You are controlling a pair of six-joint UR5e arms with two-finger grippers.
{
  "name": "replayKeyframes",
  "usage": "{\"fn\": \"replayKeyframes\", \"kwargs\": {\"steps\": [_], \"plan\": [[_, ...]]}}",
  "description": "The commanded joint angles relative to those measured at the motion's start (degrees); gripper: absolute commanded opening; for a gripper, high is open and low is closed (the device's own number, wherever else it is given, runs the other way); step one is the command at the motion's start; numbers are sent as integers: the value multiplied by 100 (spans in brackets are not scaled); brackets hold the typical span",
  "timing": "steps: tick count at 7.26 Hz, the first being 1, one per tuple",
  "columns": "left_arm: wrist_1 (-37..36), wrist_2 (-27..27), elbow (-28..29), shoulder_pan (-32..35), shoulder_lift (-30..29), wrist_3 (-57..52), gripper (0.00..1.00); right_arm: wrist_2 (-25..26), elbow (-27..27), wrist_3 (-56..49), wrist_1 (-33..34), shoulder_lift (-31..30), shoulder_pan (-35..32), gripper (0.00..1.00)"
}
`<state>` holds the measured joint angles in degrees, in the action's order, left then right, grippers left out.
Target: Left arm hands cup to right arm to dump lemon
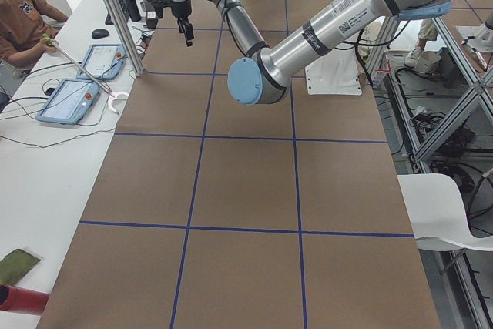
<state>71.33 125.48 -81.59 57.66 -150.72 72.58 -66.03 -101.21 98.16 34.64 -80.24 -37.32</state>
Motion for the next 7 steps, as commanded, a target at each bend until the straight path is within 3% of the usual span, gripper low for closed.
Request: {"fn": "replayKeyframes", "kwargs": {"steps": [1, 3, 5, 7], "plan": [[240, 38, 117, -27, -54, 72, 100, 1315, 145, -622, 1366, 884, 1161, 0], [346, 30, 126, -211, -89, 403, 100, 1776, 461, -999, 2054, 1493, 1542, 0], [443, 12, 126, -438, -159, 808, 100, 1873, 506, -1490, 2082, 1555, 1596, 0], [504, -14, 126, -754, -335, 1065, 100, 2207, 716, -2701, 2065, 1783, 1719, 0]]}}
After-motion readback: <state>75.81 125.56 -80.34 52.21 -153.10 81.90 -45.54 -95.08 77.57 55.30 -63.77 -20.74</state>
